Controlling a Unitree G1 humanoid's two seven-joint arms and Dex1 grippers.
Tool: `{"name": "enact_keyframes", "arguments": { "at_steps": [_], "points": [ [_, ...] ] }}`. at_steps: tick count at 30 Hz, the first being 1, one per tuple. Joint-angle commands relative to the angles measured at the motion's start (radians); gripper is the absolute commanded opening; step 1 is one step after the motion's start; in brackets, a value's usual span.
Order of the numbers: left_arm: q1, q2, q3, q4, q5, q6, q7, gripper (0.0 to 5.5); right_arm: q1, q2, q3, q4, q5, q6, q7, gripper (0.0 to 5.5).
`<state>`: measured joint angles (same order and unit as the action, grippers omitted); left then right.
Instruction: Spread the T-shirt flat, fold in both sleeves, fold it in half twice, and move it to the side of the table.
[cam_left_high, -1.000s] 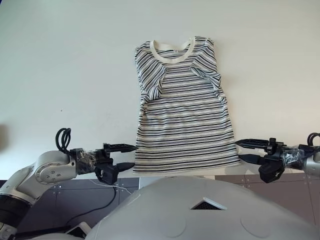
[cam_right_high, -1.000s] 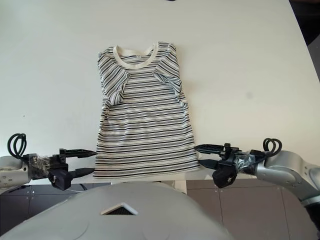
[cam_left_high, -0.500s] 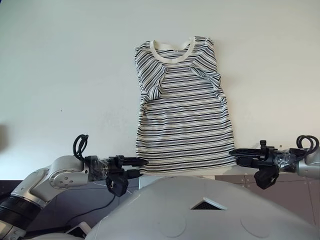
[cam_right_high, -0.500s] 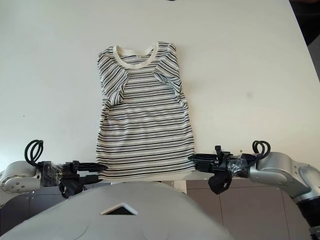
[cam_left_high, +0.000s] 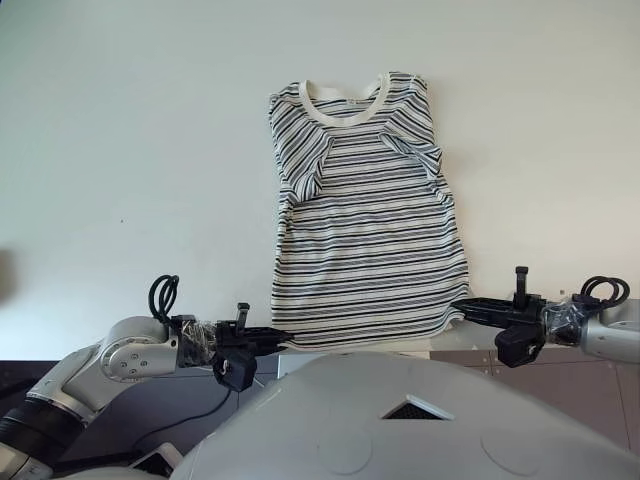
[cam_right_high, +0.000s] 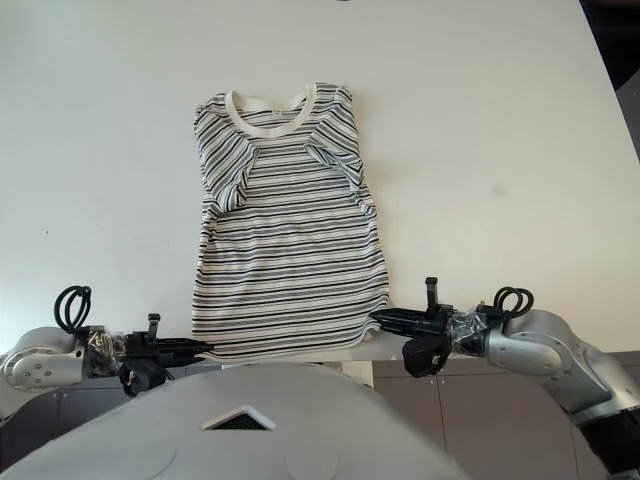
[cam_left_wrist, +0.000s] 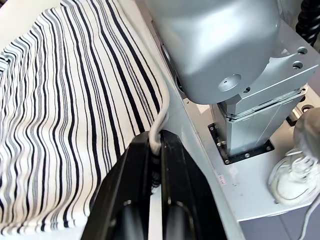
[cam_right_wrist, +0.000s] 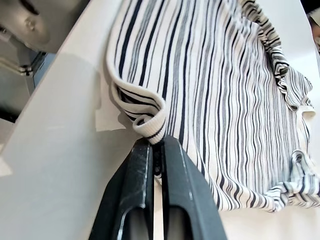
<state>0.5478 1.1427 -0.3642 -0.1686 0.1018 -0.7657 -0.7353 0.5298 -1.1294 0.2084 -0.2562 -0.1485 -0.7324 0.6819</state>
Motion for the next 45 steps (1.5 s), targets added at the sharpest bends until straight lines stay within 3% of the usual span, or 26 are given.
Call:
{"name": "enact_keyframes", "arguments": {
  "at_steps": [1,4,7,10,12,15,19,22,25,31,37,38,45],
  "points": [
    [0.047,0.095,0.009,-0.07,-0.111,0.101,-0.098,0.11,0.117,-0.125,-0.016,-0.129,0.208,0.125,0.119,0.1],
    [0.071,0.131,0.025,-0.154,-0.22,0.189,-0.156,0.11,0.148,-0.139,-0.055,-0.208,0.367,0.234,0.158,0.1],
    [0.006,0.144,0.081,-0.233,-0.474,0.378,-0.219,0.11,0.08,-0.114,-0.127,-0.24,0.519,0.374,0.16,0.1],
    [-0.294,0.023,0.177,-0.195,-0.788,0.644,-0.207,0.11,-0.212,-0.033,-0.195,-0.213,0.747,0.616,0.085,0.1],
    [-0.522,-0.096,0.214,-0.108,-0.861,0.786,-0.111,0.11,-0.451,0.062,-0.171,-0.133,0.772,0.744,0.028,0.1],
    [-0.748,-0.269,0.163,0.044,-0.738,0.874,-0.01,0.11,-0.65,0.227,-0.077,0.01,0.614,0.819,-0.069,0.1],
    [-0.902,-0.519,0.09,0.346,-0.502,0.803,0.091,0.11,-0.784,0.443,0.013,0.266,0.364,0.782,-0.22,0.1],
    [-1.009,-0.615,0.109,0.578,-0.382,0.696,0.121,0.11,-0.883,0.556,0.036,0.46,0.25,0.719,-0.269,0.1],
    [-1.068,-0.647,0.152,0.713,-0.34,0.624,0.111,0.11,-0.96,0.626,0.034,0.601,0.19,0.663,-0.284,0.1],
    [-1.061,-0.663,0.225,0.739,-0.341,0.594,0.04,0.11,-1.042,0.693,0.02,0.756,0.128,0.596,-0.282,0.1],
    [-1.081,-0.7,0.203,0.929,-0.186,0.519,0.124,0.11,-1.107,0.752,0.027,0.93,0.04,0.548,-0.34,0.1],
    [-1.08,-0.708,0.205,0.96,-0.169,0.505,0.136,0.1,-1.121,0.764,0.023,0.968,0.032,0.534,-0.353,0.3],
    [-1.151,-0.769,0.245,1.143,-0.098,0.47,0.284,1.34,-1.26,0.864,-0.084,1.259,0.048,0.523,-0.536,1.59]
  ]
}}
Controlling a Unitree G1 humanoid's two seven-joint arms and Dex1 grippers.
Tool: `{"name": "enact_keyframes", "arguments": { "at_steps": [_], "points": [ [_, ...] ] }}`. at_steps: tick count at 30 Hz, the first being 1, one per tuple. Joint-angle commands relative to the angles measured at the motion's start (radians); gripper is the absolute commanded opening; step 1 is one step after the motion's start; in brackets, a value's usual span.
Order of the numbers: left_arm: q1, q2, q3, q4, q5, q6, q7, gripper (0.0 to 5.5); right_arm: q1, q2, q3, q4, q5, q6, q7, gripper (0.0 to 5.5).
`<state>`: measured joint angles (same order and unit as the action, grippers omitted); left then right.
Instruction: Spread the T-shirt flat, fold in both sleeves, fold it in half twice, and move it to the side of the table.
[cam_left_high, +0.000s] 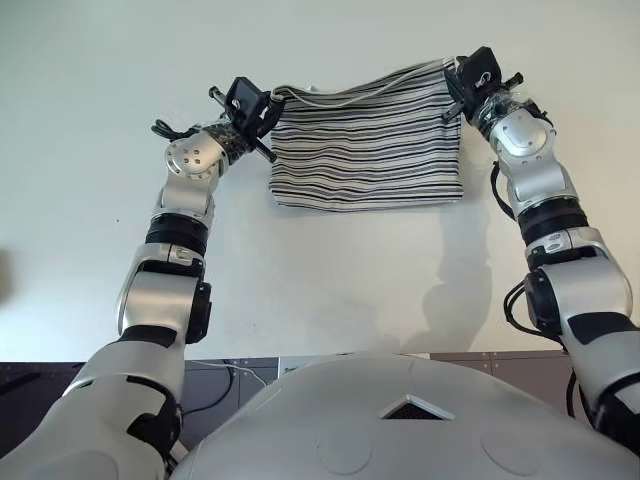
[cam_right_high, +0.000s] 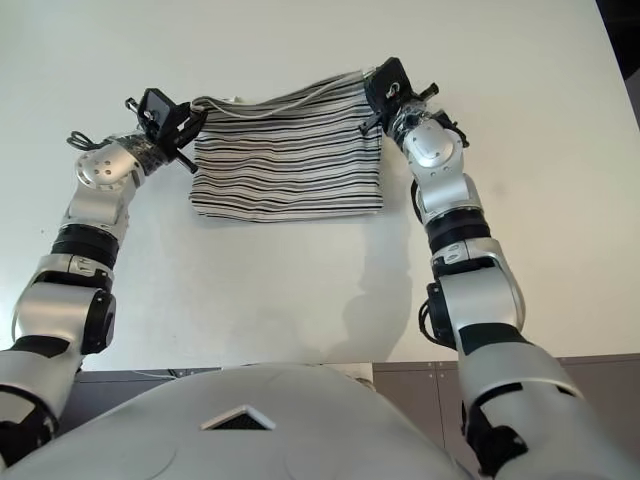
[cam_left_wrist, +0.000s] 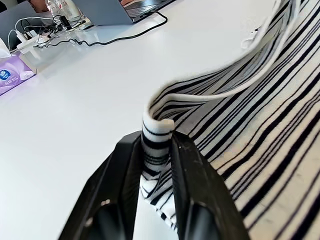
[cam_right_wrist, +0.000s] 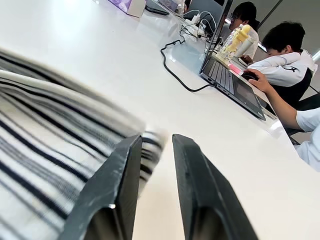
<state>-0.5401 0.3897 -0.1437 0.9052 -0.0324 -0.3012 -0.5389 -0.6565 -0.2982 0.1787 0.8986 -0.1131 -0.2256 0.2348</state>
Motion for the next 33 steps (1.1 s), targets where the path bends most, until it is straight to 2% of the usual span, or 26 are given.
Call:
{"name": "enact_keyframes", "arguments": {
  "at_steps": [1,3,6,8,12,16,26,29,33],
  "points": [
    [-0.078,-0.022,0.03,0.099,0.049,0.017,0.132,1.51,-0.088,0.04,-0.068,0.132,0.012,0.017,-0.117,1.78],
    [-0.098,-0.026,0.026,0.151,0.087,0.025,0.21,1.76,-0.102,0.048,-0.088,0.162,0.013,0.018,-0.139,2.09],
    [-0.105,-0.029,0.042,0.187,0.113,0.012,0.287,1.76,-0.115,0.025,-0.043,0.152,-0.066,0.022,-0.152,2.09],
    [-0.09,-0.038,0.098,0.16,0.07,0.011,0.328,1.76,-0.124,0.006,0.043,0.126,-0.185,0.004,-0.198,2.09],
    [-0.1,-0.14,0.277,0.034,-0.101,0.101,0.477,1.76,-0.134,-0.033,0.187,0.116,-0.383,-0.132,-0.291,2.09],
    [-0.077,-0.241,0.308,-0.151,-0.159,0.183,0.535,1.76,-0.144,-0.047,0.206,0.184,-0.36,-0.214,-0.091,2.09],
    [-0.018,-0.266,0.255,-0.282,-0.076,0.28,0.545,1.76,-0.202,-0.026,0.113,0.351,-0.253,0.02,0.211,2.09],
    [-0.011,-0.267,0.249,-0.303,-0.064,0.279,0.542,1.76,-0.181,-0.075,0.119,0.36,-0.256,0.046,0.31,2.09],
    [0.013,-0.267,0.248,-0.34,-0.053,0.281,0.553,1.76,-0.092,-0.207,0.202,0.336,-0.327,0.011,0.432,2.09]
  ]
}}
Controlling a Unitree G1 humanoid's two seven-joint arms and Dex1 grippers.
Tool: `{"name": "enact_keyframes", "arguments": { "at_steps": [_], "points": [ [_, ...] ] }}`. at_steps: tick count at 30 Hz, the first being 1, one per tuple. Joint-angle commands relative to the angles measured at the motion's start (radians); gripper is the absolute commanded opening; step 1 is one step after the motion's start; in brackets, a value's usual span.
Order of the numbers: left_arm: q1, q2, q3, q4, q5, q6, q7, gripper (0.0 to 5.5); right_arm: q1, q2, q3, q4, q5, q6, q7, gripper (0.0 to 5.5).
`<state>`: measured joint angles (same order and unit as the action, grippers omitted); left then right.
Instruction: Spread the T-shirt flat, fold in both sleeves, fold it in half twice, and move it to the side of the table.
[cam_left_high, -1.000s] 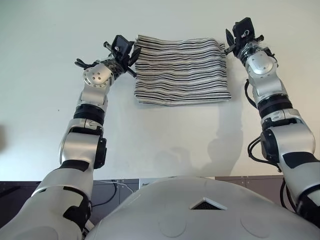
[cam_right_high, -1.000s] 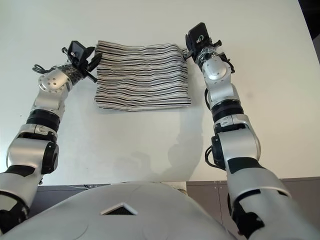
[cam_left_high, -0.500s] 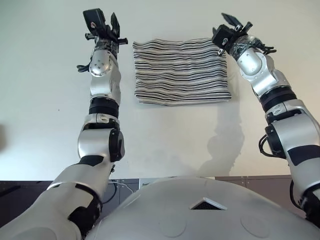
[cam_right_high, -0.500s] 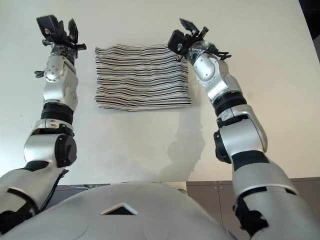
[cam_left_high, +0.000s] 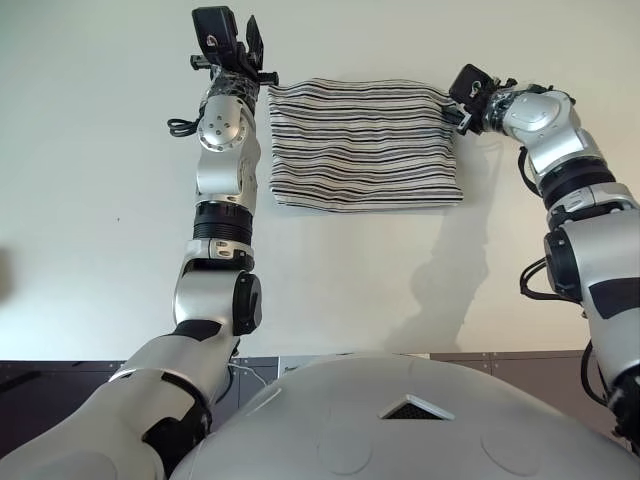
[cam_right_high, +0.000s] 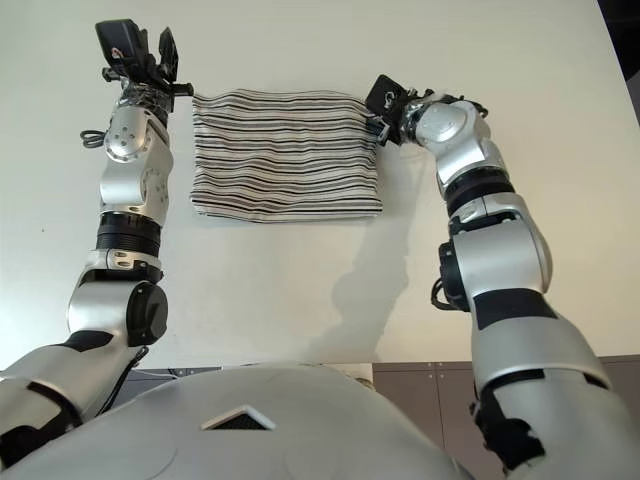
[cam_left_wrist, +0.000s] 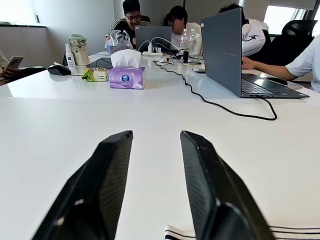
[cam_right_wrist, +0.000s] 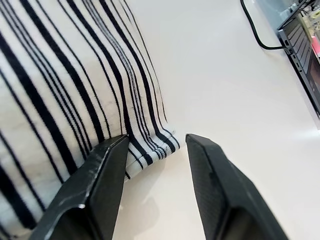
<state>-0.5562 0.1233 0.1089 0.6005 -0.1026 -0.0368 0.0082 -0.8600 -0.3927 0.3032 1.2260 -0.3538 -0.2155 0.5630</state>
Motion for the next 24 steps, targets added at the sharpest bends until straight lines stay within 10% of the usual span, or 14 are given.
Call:
{"name": "enact_keyframes", "arguments": {
  "at_steps": [1,5,10,16,24],
  "points": [
    [0.041,0.0,-0.007,-0.049,0.022,0.018,0.007,1.76,0.162,-0.169,0.093,-0.044,-0.083,-0.04,0.188,2.09],
    [0.117,0.011,-0.027,-0.142,0.055,0.031,0.008,1.76,0.566,-0.43,0.043,-0.802,0.324,0.014,0.654,2.09],
    [0.272,0.049,-0.073,-0.397,0.086,0.113,-0.044,1.76,0.965,-0.576,0.062,-1.679,0.667,0.358,0.564,2.09],
    [0.206,0.122,-0.122,-0.407,0.101,0.166,-0.157,1.76,0.963,-0.212,0.199,-1.701,0.706,0.626,0.298,2.09],
    [0.306,0.196,-0.097,-0.532,0.092,0.175,-0.232,1.76,0.981,-0.291,-0.072,-1.905,0.797,0.743,0.228,2.09]
  ]
}}
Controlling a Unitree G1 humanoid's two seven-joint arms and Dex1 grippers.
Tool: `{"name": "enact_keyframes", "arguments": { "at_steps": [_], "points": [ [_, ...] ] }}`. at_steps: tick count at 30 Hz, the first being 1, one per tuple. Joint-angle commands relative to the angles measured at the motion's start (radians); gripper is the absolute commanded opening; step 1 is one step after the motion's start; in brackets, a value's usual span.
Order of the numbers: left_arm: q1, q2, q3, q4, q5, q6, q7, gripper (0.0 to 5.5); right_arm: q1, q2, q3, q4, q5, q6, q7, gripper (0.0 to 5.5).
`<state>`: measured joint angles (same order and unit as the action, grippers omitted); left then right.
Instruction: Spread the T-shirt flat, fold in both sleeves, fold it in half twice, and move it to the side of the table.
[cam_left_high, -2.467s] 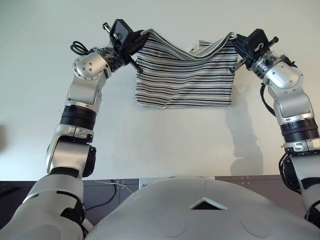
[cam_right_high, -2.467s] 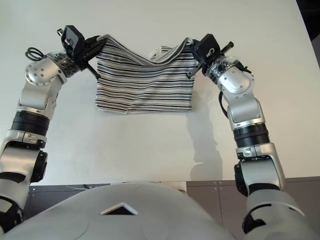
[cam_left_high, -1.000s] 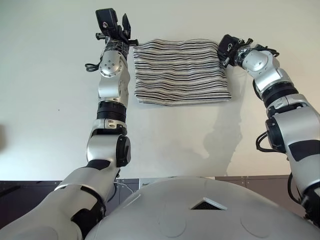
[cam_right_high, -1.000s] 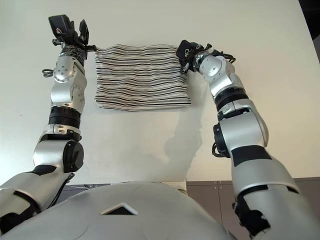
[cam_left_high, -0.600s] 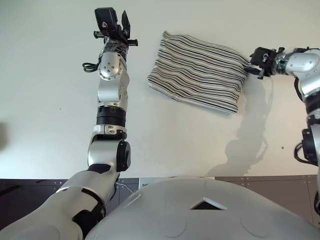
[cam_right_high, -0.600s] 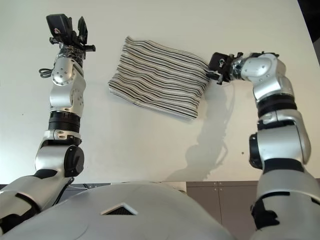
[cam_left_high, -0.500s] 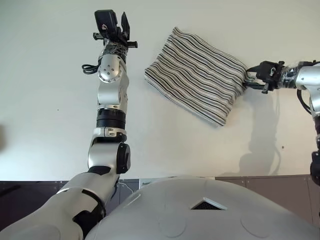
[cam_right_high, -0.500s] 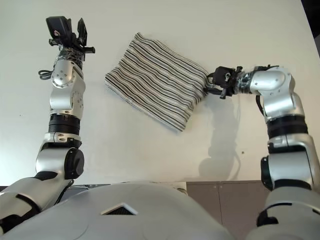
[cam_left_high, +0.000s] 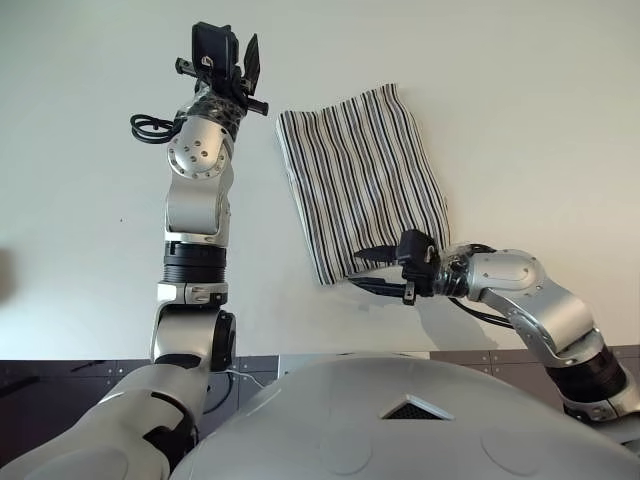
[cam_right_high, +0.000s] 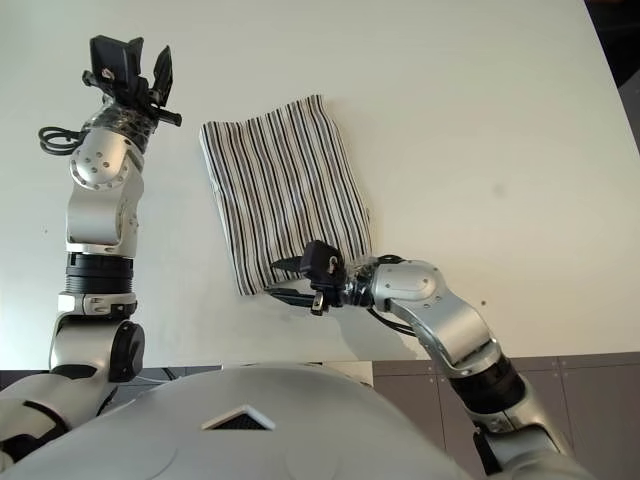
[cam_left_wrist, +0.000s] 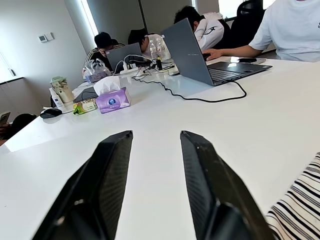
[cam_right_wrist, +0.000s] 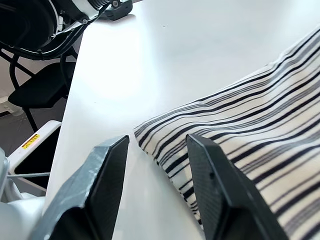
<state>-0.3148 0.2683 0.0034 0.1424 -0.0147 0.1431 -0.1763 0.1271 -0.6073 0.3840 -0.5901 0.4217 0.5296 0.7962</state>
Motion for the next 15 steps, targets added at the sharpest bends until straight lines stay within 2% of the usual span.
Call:
{"name": "enact_keyframes", "arguments": {
  "at_steps": [1,3,5,7,11,15],
  "points": [
    [0.113,0.071,0.029,-0.119,0.003,-0.005,-0.054,1.76,-0.046,-0.131,-0.165,-0.049,-0.062,-0.056,0.005,2.09],
    [0.176,0.092,0.062,-0.169,0.003,-0.004,-0.054,1.76,-0.106,-0.23,-0.096,0.095,-0.303,-0.212,0.01,2.09],
    [0.179,0.081,0.061,-0.171,0.012,-0.005,-0.039,1.76,-0.104,-0.247,0.018,0.233,-0.482,-0.33,-0.006,2.09],
    [0.172,0.064,0.033,-0.175,0.026,-0.011,-0.035,1.76,-0.047,-0.251,0.063,0.295,-0.579,-0.395,-0.04,2.09],
    [0.249,0.078,0.005,-0.208,0.048,-0.029,-0.061,1.76,0.036,-0.231,0.074,0.261,-0.577,-0.407,-0.033,2.09],
    [0.323,0.184,-0.01,-0.194,0.14,-0.168,-0.103,1.76,0.043,-0.157,0.075,0.23,-0.569,-0.397,-0.066,2.09]
  ]
}}
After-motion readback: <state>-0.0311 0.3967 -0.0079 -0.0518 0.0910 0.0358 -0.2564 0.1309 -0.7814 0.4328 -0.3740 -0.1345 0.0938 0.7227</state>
